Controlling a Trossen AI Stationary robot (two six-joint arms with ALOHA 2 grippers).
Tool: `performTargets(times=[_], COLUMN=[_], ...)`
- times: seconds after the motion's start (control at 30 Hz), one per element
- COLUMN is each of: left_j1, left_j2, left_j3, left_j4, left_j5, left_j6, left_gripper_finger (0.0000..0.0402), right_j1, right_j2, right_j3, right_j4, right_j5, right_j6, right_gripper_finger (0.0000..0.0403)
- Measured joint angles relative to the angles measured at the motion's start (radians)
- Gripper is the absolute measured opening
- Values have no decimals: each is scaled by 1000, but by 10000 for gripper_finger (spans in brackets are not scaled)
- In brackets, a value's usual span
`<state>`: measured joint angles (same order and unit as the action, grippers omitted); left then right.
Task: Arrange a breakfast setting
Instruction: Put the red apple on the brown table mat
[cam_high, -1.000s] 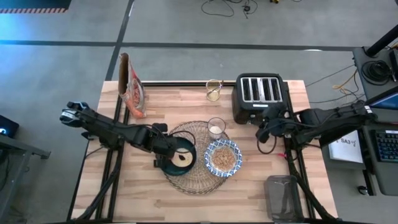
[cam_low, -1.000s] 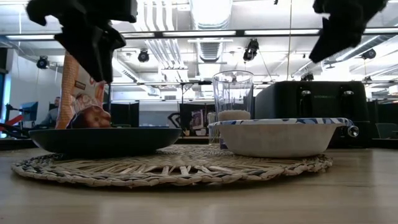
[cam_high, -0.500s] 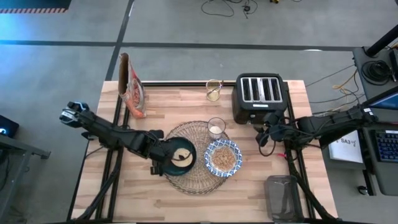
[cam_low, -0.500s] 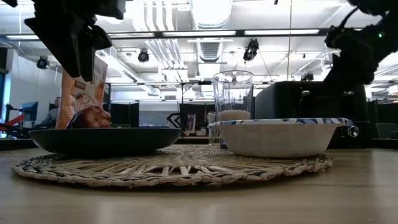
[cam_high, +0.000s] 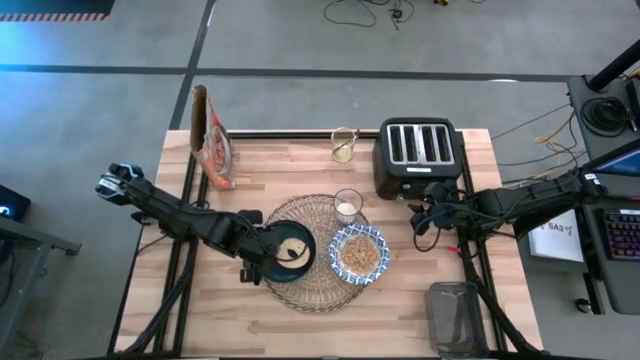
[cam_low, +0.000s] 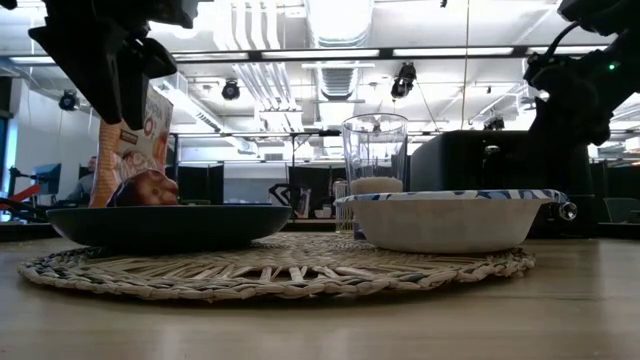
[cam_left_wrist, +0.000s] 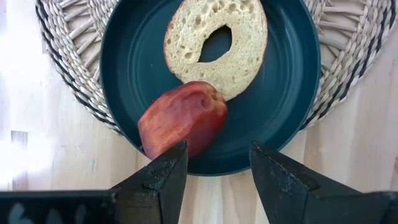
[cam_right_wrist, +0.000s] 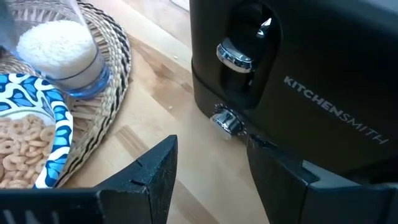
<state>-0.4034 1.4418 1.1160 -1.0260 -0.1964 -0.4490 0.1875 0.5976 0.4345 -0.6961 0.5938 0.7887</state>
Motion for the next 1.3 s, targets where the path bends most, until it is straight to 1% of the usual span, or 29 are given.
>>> performTargets(times=[0.27, 0.47, 0.63, 0.87, 0.97, 1.13, 1.3], left_j1=[0, -4, -18, -26, -25, -18, -10], left_j2=[11, 18, 18, 21, 29, 48, 48], left_j3=[0, 0, 0, 0, 0, -10, -23], left_j4=[0, 0, 0, 1, 42, 43, 50], left_j5=[-4, 13, 76, 75, 58, 38, -26], left_j6=[13, 105, 117, 195, 237, 228, 242], left_gripper_finger=[158, 158, 158, 158, 158, 161, 186], right_j1=[0, 0, 0, 0, 0, 0, 0], right_j2=[0, 0, 0, 0, 0, 1, 1], right_j3=[2, 2, 2, 3, 3, 3, 3], right_j4=[-1, -1, -1, -1, -1, -1, -1], right_j5=[0, 0, 0, 0, 0, 0, 0], right_j6=[-1, -3, -3, -3, -3, -3, -3], right_gripper_finger=[183, 183, 183, 183, 183, 183, 183])
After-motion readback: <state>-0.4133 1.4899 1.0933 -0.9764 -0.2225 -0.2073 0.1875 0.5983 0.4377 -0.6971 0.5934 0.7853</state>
